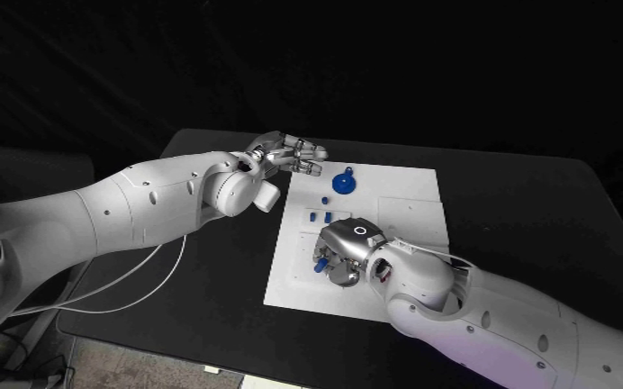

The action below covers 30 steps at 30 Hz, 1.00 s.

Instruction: Assemble the parts on the task board

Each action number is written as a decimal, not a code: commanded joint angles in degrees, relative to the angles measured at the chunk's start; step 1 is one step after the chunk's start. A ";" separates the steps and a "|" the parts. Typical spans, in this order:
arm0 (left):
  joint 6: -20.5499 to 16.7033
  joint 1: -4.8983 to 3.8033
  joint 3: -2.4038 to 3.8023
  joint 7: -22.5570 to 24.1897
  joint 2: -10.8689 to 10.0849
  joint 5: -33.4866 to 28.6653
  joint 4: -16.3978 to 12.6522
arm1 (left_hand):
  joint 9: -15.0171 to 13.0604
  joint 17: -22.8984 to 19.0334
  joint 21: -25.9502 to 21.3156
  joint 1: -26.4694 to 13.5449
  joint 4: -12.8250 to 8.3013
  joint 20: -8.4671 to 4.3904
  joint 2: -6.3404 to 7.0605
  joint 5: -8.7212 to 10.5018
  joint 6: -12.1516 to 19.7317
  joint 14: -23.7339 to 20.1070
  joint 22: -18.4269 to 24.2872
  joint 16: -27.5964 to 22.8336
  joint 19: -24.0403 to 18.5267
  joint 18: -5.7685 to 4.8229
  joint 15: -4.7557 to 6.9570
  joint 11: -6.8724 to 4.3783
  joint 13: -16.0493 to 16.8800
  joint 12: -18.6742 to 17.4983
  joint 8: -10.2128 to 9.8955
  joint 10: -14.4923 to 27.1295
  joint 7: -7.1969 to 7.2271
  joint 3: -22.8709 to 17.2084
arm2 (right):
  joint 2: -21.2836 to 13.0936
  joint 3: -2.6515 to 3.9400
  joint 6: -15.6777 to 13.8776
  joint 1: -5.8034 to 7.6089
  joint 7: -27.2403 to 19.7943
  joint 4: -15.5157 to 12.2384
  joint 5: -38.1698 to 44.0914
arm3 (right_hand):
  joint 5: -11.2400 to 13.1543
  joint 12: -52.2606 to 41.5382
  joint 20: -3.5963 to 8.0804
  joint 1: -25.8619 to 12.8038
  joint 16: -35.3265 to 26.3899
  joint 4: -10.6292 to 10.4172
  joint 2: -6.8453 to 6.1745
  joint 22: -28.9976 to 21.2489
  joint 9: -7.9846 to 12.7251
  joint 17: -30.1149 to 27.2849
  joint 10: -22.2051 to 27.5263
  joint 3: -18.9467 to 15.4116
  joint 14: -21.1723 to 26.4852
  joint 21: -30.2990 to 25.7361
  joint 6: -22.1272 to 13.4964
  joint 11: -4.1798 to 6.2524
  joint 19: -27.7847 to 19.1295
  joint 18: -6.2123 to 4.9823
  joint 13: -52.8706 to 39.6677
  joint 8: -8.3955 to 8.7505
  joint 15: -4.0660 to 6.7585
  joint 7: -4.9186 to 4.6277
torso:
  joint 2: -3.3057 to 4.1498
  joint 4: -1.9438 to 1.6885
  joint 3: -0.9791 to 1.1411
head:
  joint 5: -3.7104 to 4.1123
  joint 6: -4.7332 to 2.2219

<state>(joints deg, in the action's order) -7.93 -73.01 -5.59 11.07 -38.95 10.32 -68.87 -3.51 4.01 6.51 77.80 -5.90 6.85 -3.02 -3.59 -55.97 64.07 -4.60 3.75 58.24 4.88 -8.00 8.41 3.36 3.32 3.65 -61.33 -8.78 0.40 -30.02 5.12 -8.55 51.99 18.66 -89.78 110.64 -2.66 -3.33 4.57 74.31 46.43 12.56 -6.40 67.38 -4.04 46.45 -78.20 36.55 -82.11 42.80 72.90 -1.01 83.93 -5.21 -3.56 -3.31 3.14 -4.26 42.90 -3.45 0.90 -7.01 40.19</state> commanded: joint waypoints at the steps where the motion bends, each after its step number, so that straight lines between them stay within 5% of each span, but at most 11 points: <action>1: 0.75 -0.03 0.05 0.32 0.04 -0.28 -0.08 | -0.02 0.04 0.11 0.23 0.33 0.27 -0.05 -0.27 -0.16 -0.33 0.06 -0.20 -0.27 -0.89 0.11 0.08 0.09 0.05 -0.13 0.31 -0.13 -0.09 | 0.00 -0.14 1.77 -0.13 2.09 -0.11 1.95 | -0.25 -0.22 0.44 0.08 -0.12 0.04 0.28 0.17 -0.09 0.06 -0.47 0.62 0.09 -0.09 0.40 -0.17 2.81 -0.86 -0.12 -0.36 0.49 -0.05 | 0.00 -0.02 0.03 | -0.02 -0.02; 30: 1.01 -0.03 0.05 0.05 0.05 -0.28 0.00 | -0.02 0.04 0.09 0.21 0.47 0.29 -0.02 -0.24 -0.21 -0.38 0.06 -0.20 -0.30 -0.90 0.10 0.08 0.09 0.05 -0.13 0.31 -0.12 -0.02 | 2.03 -1.36 3.53 -0.07 3.44 0.29 1.53 | -0.25 -0.20 0.40 -0.07 -0.23 -0.11 0.26 0.39 -0.08 -0.07 -0.30 0.77 0.20 -0.99 0.21 -0.21 2.79 -0.94 -0.11 -0.34 0.46 -0.11 | 0.01 0.07 -0.09 | -0.13 -0.09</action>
<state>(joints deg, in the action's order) -7.75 -73.01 -5.59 10.88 -39.00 10.32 -68.79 -3.51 4.01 6.51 77.80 -5.90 6.85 -3.02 -3.60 -55.97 64.07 -4.61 3.75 58.25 4.88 -8.00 8.41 3.36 3.32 3.65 -61.33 -8.78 0.40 -28.17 4.06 -7.10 52.22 21.94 -89.57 112.01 -2.65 -3.33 4.55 74.31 46.43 12.49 -6.43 67.77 -4.07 46.42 -78.30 37.11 -81.93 42.17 72.80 -1.34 83.94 -5.39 -3.69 -3.47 3.25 -4.37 42.90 -3.44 0.81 -7.11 40.07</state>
